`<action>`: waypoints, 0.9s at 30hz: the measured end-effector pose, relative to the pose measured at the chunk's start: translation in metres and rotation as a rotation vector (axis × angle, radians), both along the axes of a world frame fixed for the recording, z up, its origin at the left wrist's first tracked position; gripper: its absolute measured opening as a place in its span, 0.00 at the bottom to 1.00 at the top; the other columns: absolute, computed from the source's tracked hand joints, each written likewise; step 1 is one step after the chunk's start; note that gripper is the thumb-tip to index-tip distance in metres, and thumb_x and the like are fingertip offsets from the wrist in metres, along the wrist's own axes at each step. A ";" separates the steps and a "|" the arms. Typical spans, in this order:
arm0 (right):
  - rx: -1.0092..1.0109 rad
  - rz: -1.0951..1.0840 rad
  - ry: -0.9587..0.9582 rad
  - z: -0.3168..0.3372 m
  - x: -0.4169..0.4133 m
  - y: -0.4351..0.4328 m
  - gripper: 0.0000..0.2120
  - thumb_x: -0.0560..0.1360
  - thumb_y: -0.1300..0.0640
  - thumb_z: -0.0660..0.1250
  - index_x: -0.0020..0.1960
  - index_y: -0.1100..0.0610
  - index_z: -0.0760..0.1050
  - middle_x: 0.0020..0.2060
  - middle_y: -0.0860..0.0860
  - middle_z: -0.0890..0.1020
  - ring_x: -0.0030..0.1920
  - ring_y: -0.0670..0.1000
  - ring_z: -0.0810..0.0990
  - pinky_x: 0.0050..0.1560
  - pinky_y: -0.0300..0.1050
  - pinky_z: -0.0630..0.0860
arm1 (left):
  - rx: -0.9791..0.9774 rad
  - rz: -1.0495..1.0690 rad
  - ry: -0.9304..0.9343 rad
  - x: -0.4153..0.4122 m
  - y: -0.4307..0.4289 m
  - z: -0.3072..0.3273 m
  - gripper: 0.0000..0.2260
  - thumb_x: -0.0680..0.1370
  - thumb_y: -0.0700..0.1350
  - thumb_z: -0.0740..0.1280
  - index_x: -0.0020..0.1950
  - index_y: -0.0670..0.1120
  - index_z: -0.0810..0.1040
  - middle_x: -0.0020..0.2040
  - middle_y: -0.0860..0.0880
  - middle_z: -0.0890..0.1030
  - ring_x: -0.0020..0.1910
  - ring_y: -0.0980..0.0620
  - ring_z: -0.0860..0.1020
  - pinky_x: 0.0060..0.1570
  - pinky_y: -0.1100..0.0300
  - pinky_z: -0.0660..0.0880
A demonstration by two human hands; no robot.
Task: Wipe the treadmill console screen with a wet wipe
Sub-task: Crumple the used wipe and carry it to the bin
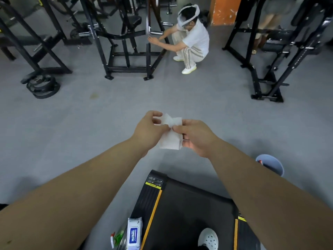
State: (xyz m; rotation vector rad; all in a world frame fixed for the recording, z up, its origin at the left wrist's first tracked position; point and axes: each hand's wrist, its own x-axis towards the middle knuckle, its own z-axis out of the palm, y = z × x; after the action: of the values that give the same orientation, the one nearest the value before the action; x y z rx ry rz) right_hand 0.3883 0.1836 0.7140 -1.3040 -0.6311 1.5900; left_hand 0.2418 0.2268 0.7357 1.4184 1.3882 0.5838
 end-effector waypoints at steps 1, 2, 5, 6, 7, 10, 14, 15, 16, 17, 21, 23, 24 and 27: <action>0.000 -0.017 -0.012 -0.001 0.012 0.000 0.11 0.76 0.64 0.66 0.57 0.62 0.78 0.51 0.57 0.84 0.49 0.54 0.84 0.46 0.48 0.81 | -0.072 -0.020 -0.013 0.010 0.005 -0.001 0.15 0.75 0.46 0.69 0.60 0.51 0.72 0.53 0.52 0.77 0.49 0.54 0.77 0.42 0.63 0.72; -0.005 -0.044 -0.030 -0.002 0.024 0.001 0.10 0.76 0.62 0.66 0.57 0.61 0.79 0.51 0.56 0.84 0.49 0.54 0.84 0.46 0.48 0.81 | -0.143 -0.047 -0.024 0.021 0.009 -0.003 0.15 0.75 0.47 0.69 0.60 0.49 0.73 0.54 0.51 0.78 0.52 0.52 0.78 0.44 0.61 0.72; -0.037 -0.161 -0.122 -0.012 0.063 -0.003 0.09 0.78 0.57 0.65 0.54 0.59 0.79 0.50 0.55 0.84 0.48 0.54 0.83 0.46 0.48 0.81 | -0.240 -0.137 -0.044 0.058 0.016 -0.008 0.05 0.76 0.46 0.68 0.48 0.46 0.78 0.51 0.49 0.83 0.53 0.50 0.79 0.42 0.61 0.70; -0.044 -0.196 -0.153 -0.016 0.076 -0.007 0.09 0.78 0.56 0.65 0.52 0.60 0.80 0.47 0.53 0.83 0.44 0.53 0.83 0.40 0.44 0.80 | -0.248 -0.161 -0.047 0.073 0.016 -0.012 0.04 0.76 0.46 0.68 0.46 0.46 0.78 0.49 0.49 0.83 0.51 0.50 0.80 0.43 0.60 0.70; -0.051 -0.220 -0.195 -0.021 0.089 -0.011 0.09 0.78 0.55 0.64 0.50 0.60 0.80 0.43 0.52 0.82 0.40 0.50 0.81 0.34 0.39 0.77 | -0.250 -0.183 -0.050 0.090 0.016 -0.016 0.04 0.76 0.45 0.68 0.45 0.45 0.77 0.49 0.48 0.83 0.49 0.50 0.79 0.44 0.60 0.72; -0.101 -0.251 -0.307 -0.034 0.139 -0.025 0.10 0.78 0.53 0.65 0.46 0.60 0.79 0.37 0.51 0.76 0.32 0.47 0.71 0.26 0.34 0.65 | -0.226 -0.226 -0.010 0.148 0.010 -0.030 0.07 0.77 0.44 0.66 0.51 0.41 0.76 0.52 0.44 0.82 0.49 0.46 0.80 0.52 0.51 0.77; -0.166 -0.289 -0.257 -0.046 0.214 -0.044 0.07 0.72 0.59 0.71 0.48 0.61 0.80 0.34 0.52 0.75 0.29 0.46 0.67 0.25 0.37 0.60 | -0.174 -0.311 0.029 0.233 0.001 -0.044 0.08 0.77 0.48 0.66 0.53 0.46 0.76 0.52 0.46 0.81 0.50 0.45 0.81 0.49 0.48 0.80; -0.172 -0.309 -0.248 -0.049 0.232 -0.049 0.07 0.70 0.61 0.71 0.48 0.62 0.80 0.33 0.51 0.75 0.28 0.46 0.67 0.24 0.37 0.61 | -0.207 -0.331 0.004 0.253 -0.002 -0.048 0.09 0.76 0.48 0.68 0.55 0.48 0.75 0.53 0.47 0.81 0.50 0.46 0.81 0.45 0.51 0.81; -0.181 -0.334 -0.247 -0.053 0.249 -0.055 0.08 0.69 0.62 0.71 0.48 0.62 0.80 0.33 0.51 0.76 0.28 0.46 0.68 0.24 0.38 0.61 | -0.249 -0.358 -0.017 0.273 -0.004 -0.052 0.12 0.75 0.48 0.70 0.56 0.49 0.74 0.53 0.48 0.80 0.50 0.48 0.81 0.42 0.54 0.80; -0.197 -0.367 -0.248 -0.056 0.265 -0.062 0.09 0.70 0.63 0.71 0.49 0.62 0.79 0.33 0.52 0.77 0.28 0.46 0.69 0.25 0.38 0.62 | -0.284 -0.391 -0.022 0.290 -0.008 -0.056 0.14 0.74 0.47 0.71 0.58 0.49 0.74 0.54 0.48 0.80 0.50 0.48 0.81 0.40 0.56 0.79; -0.307 -0.531 -0.231 -0.076 0.320 -0.089 0.04 0.72 0.65 0.64 0.44 0.59 0.76 0.33 0.54 0.78 0.29 0.49 0.74 0.31 0.41 0.69 | -0.310 -0.530 0.026 0.356 -0.019 -0.075 0.12 0.73 0.40 0.71 0.54 0.49 0.73 0.53 0.47 0.80 0.46 0.49 0.81 0.37 0.60 0.76; -0.341 -0.599 -0.238 -0.085 0.343 -0.101 0.05 0.73 0.64 0.63 0.43 0.59 0.76 0.32 0.53 0.79 0.29 0.49 0.76 0.35 0.43 0.71 | -0.268 -0.597 0.057 0.390 -0.021 -0.085 0.11 0.74 0.40 0.70 0.53 0.47 0.73 0.50 0.47 0.80 0.42 0.51 0.79 0.33 0.61 0.74; -0.358 -0.633 -0.241 -0.089 0.355 -0.106 0.05 0.73 0.63 0.62 0.44 0.58 0.77 0.33 0.53 0.80 0.30 0.49 0.77 0.35 0.42 0.72 | -0.235 -0.637 0.079 0.407 -0.021 -0.090 0.11 0.74 0.41 0.71 0.53 0.47 0.73 0.48 0.47 0.80 0.39 0.52 0.78 0.32 0.62 0.72; -0.405 -0.779 -0.211 -0.098 0.391 -0.122 0.05 0.75 0.61 0.63 0.47 0.58 0.78 0.36 0.52 0.81 0.32 0.48 0.79 0.31 0.38 0.74 | -0.173 -0.754 0.137 0.461 -0.021 -0.104 0.12 0.73 0.43 0.72 0.52 0.45 0.73 0.46 0.47 0.80 0.35 0.52 0.76 0.32 0.61 0.71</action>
State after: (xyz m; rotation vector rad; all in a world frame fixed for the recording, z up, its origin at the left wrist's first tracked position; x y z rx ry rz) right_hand 0.7798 0.0618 0.6155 -1.7488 0.1124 0.9556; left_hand 0.7030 0.2053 0.6312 1.7104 0.8692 -0.1213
